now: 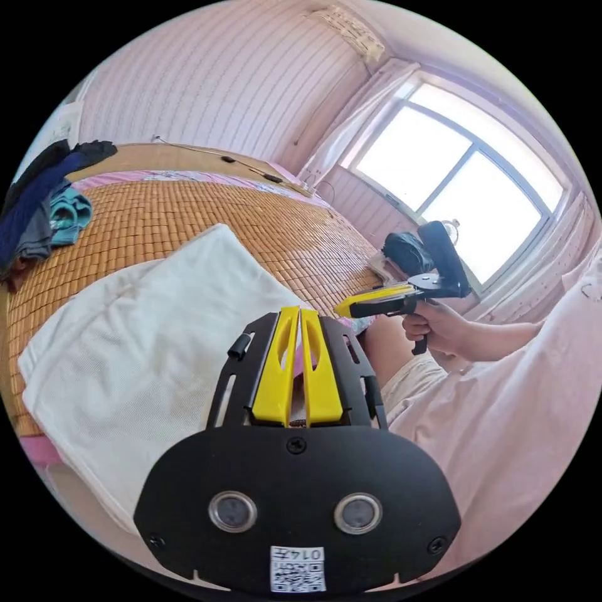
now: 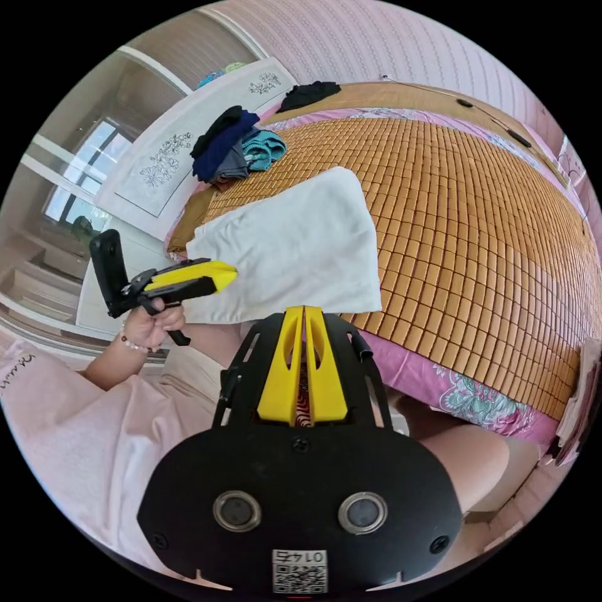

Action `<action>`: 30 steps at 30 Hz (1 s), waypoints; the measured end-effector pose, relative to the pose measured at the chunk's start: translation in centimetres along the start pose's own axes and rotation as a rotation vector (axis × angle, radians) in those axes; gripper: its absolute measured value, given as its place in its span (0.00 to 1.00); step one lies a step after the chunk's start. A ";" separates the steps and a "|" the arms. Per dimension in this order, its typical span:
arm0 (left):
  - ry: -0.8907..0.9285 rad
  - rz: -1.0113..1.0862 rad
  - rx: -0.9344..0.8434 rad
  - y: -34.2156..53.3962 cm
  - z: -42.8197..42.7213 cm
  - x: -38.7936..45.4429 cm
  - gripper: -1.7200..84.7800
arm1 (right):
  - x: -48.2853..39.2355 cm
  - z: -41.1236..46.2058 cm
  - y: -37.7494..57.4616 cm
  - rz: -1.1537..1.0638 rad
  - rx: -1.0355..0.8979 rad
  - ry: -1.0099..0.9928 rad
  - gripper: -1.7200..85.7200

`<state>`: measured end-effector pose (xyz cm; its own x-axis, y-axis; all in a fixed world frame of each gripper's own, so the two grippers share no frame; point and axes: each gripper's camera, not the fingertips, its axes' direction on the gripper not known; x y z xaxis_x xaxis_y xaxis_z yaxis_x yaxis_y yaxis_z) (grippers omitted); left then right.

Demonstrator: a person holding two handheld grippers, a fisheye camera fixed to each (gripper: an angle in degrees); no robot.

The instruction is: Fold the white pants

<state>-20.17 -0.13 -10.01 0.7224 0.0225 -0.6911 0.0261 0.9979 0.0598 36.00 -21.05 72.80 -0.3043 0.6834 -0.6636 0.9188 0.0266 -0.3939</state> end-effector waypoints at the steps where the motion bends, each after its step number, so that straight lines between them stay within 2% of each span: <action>1: -0.049 -0.037 0.009 0.5 -1.0 -1.0 0.04 | -1.2 1.1 -0.9 -0.062 -0.028 0.014 0.04; 3: -0.289 -0.201 0.032 3.3 -4.9 -5.8 0.07 | -3.2 2.7 -2.6 -0.170 -0.057 0.034 0.07; 6: -0.450 -0.404 0.031 6.8 -8.2 -12.0 0.11 | -7.0 5.0 -6.1 -0.366 -0.063 0.077 0.13; 10: -0.504 -0.545 0.020 9.3 -8.6 -16.7 0.15 | -11.6 8.1 -10.8 -0.562 -0.098 0.100 0.18; 14: -0.364 -0.682 -0.182 11.1 -3.7 -20.5 0.18 | -13.8 11.2 -12.2 -0.583 -0.170 0.003 0.19; 15: -0.344 -0.715 -0.171 11.6 -3.2 -20.7 0.17 | -13.9 12.3 -12.4 -0.542 -0.201 -0.050 0.20; 19: -0.312 -0.653 -0.137 11.2 -3.5 -19.1 0.12 | -14.5 15.2 -13.7 -0.433 -0.304 -0.239 0.21; 25: -0.314 -0.383 -0.178 8.3 -2.5 -12.6 0.09 | -17.7 15.7 -16.4 -0.363 -0.306 -0.441 0.22; 27: -0.276 -0.257 -0.154 7.1 -1.6 -9.2 0.09 | -19.6 15.6 -16.4 -0.406 -0.308 -0.418 0.22; 30: -0.346 -0.164 -0.181 6.6 0.2 -6.7 0.09 | -21.2 15.8 -15.7 -0.467 -0.360 -0.262 0.18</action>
<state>-24.69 6.25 -4.89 0.9089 -0.1286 -0.3967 0.0604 0.9818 -0.1799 24.01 -47.49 82.95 -0.7021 0.3410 -0.6251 0.6876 0.5526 -0.4709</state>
